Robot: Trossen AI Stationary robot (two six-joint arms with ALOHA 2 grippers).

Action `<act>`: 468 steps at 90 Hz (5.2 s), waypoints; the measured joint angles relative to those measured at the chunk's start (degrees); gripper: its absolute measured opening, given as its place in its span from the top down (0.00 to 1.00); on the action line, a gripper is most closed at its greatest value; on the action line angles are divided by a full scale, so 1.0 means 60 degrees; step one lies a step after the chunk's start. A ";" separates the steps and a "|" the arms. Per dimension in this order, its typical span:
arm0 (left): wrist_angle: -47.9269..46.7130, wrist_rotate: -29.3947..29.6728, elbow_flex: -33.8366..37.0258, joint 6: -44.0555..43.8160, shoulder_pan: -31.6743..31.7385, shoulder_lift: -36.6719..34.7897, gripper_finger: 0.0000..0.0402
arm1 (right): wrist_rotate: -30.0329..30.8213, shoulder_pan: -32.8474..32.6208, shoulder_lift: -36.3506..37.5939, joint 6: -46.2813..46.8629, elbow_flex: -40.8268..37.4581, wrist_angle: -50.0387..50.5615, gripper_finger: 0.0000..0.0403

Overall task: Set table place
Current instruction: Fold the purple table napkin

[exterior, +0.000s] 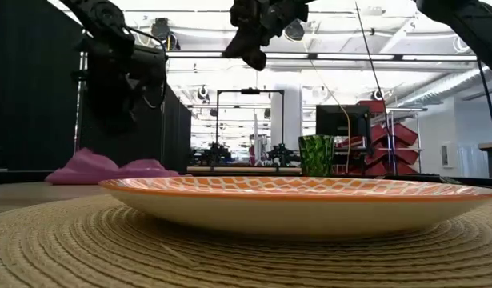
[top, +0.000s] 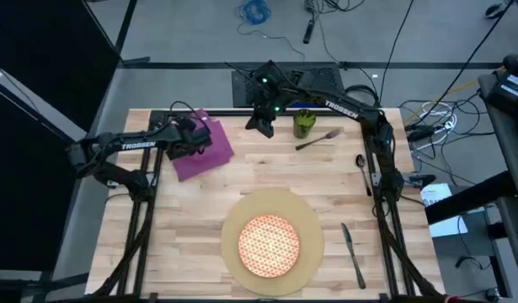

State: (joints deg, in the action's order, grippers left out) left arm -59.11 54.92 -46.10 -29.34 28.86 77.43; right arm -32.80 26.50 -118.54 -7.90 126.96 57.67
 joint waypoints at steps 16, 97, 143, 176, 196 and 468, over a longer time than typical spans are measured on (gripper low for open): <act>-0.0164 -0.0102 -0.0589 -0.0026 -0.0201 -0.0115 0.67 | -0.0024 0.0179 -0.0004 -0.0441 0.0000 0.0436 1.00; 0.1563 0.1056 -0.0478 -0.1308 -0.5917 -0.4433 0.66 | 0.0200 -0.0292 -0.0011 0.6567 -0.8205 -1.5318 0.99; 0.1476 -0.0273 -0.0075 -0.2066 -0.5394 -0.4331 0.66 | 0.0664 -0.0363 -0.1281 0.5257 -0.4350 -0.9093 0.68; 0.4057 -0.1404 0.1456 -0.1101 -0.3310 -0.1838 0.75 | 0.0755 0.0592 0.0506 0.2973 -0.2436 -0.6138 0.98; 0.4612 -0.1421 0.1457 -0.0077 -0.2149 -0.0709 0.99 | 0.1931 0.0864 0.2090 0.2072 -0.2390 -0.4365 1.00; 0.3348 0.0859 0.0061 0.1450 -0.6003 -0.6444 1.00 | 0.3136 -0.0769 -0.0735 0.5425 -0.6266 -0.6974 0.59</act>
State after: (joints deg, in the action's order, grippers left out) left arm -39.03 60.07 -45.74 -20.64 -7.16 38.76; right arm -13.98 21.89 -122.95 24.65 89.36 15.82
